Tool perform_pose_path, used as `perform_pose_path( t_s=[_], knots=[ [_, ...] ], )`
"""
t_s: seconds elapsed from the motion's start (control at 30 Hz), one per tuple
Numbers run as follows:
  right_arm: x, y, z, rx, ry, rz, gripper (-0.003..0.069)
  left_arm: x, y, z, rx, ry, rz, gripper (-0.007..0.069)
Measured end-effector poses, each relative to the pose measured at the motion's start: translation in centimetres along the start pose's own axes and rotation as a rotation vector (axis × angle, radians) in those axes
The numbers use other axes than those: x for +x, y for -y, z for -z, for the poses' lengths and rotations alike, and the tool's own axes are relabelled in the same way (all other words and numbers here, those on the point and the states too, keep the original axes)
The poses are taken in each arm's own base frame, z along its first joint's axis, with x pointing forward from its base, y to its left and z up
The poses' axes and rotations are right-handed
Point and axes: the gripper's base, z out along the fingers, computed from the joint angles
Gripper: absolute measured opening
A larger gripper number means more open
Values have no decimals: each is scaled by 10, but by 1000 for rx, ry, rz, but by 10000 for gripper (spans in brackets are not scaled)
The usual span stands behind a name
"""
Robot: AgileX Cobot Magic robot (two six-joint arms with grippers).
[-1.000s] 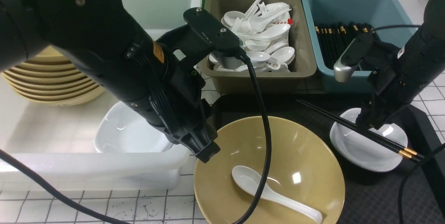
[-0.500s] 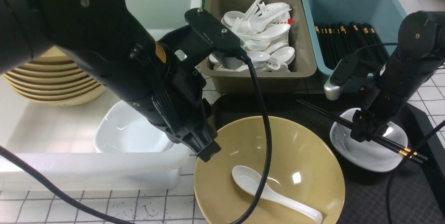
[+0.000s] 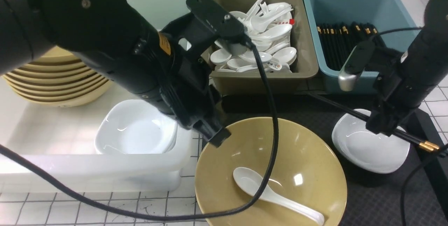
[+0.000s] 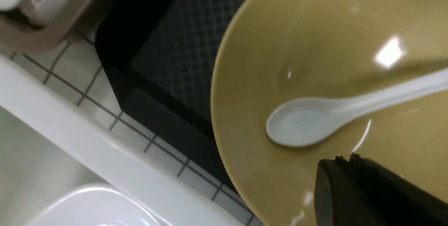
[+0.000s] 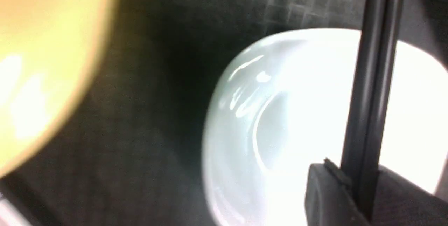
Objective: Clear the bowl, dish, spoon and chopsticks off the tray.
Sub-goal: Use the right arm to put the chopsticks into the small storage box on the right
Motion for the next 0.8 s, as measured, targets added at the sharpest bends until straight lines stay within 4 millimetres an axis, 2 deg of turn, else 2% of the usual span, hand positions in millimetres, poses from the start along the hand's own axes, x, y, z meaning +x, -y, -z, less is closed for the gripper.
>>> perform_pose_path(
  t_s=[0.1, 0.2, 0.27, 0.37, 0.47, 0.5, 0.6, 0.67, 0.7, 0.8],
  knots=[
    [-4, -4, 37, 62, 82, -70, 159, -14, -5, -5, -19, 77, 43, -13],
    [-8, 2, 55, 113, 147, -150, 159, -29, -10, -11, -25, 100, 55, -13],
    [-17, 23, 76, 212, 297, -327, 159, -56, -21, -23, -51, 154, 58, -13],
    [-23, 45, 82, 277, 423, -486, 159, -78, -30, -33, -84, 214, 49, -13],
    [-31, 68, 77, 320, 551, -652, 159, -97, -37, -43, -104, 257, 42, -13],
    [-35, 82, 67, 329, 606, -741, 159, -104, -40, -47, -113, 275, 37, -13],
    [-40, 97, 53, 337, 650, -805, 159, -110, -42, -45, -126, 301, 31, -13],
    [-44, 108, 37, 340, 662, -835, 159, -111, -43, -43, -135, 307, 24, -13],
    [-48, 119, 18, 338, 657, -852, 159, -111, -43, -43, -146, 305, 15, -13],
    [-50, 127, 2, 334, 644, -862, 174, -110, -45, -43, -162, 292, 0, -13]
  ],
)
